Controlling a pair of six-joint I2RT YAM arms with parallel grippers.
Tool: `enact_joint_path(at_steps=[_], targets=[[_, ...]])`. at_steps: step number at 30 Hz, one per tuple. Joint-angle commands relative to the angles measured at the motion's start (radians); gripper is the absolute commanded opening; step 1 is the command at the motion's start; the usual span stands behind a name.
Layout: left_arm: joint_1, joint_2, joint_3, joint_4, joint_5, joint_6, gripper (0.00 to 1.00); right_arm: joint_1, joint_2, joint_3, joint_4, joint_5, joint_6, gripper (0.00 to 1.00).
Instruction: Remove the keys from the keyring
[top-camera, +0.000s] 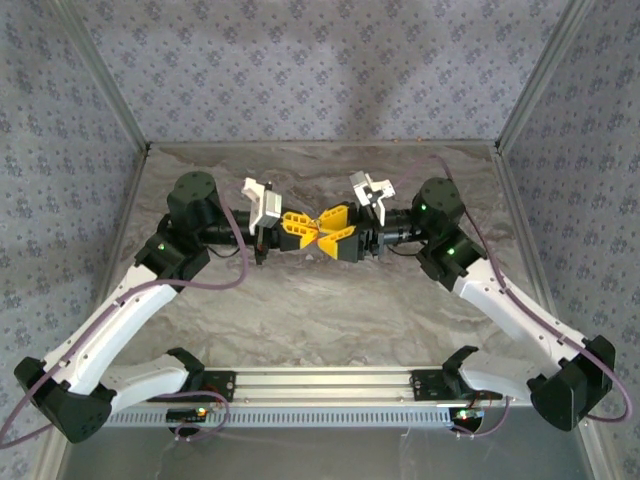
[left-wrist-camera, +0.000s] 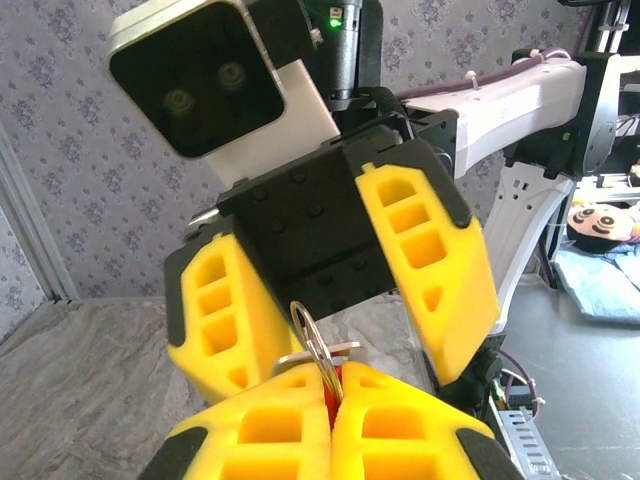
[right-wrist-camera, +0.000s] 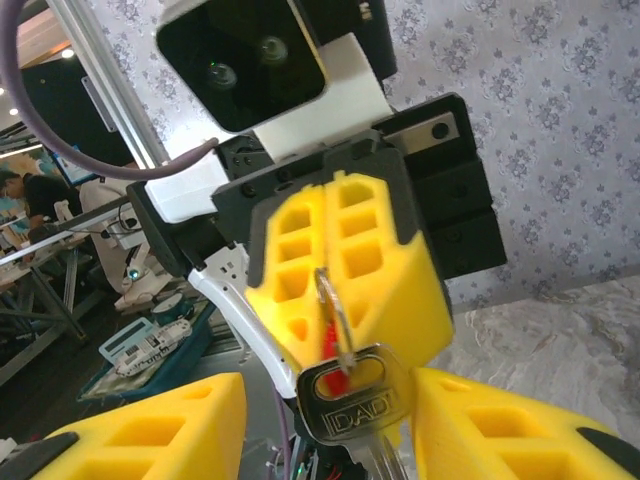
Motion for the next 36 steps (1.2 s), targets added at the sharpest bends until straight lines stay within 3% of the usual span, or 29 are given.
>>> enact_joint_path(at_steps=[1,7,8,9,10,15,19,24,29,36], targets=[[0.004,-0.019,0.002,0.011,0.011,0.007,0.0,0.008,-0.01,0.014,0.032,-0.008,0.012,0.38],[0.004,-0.021,0.004,0.017,0.004,0.005,0.0,0.01,-0.004,0.01,0.044,-0.013,0.024,0.16],[0.004,-0.021,0.002,0.024,0.009,-0.001,0.0,0.009,-0.003,0.007,0.052,-0.013,0.028,0.24],[0.004,-0.019,0.003,0.033,0.017,-0.008,0.0,0.008,0.0,0.006,0.059,-0.014,0.032,0.46],[0.004,-0.018,0.003,0.04,0.026,-0.014,0.0,0.009,0.003,0.006,0.06,-0.013,0.033,0.56],[0.003,-0.019,0.003,0.086,0.049,-0.05,0.0,0.016,0.028,0.023,0.07,-0.05,0.045,0.57],[0.003,-0.018,0.006,0.109,0.059,-0.064,0.0,0.026,0.045,0.035,0.075,-0.085,0.056,0.56],[0.005,-0.011,0.01,0.123,0.072,-0.078,0.0,0.017,0.044,0.034,0.147,-0.117,0.115,0.4],[0.019,-0.014,0.002,0.099,0.072,-0.068,0.0,-0.014,0.003,0.018,0.161,-0.121,0.134,0.39],[0.023,-0.011,-0.008,0.101,0.067,-0.065,0.0,-0.012,-0.008,0.038,0.108,-0.111,0.116,0.3]])
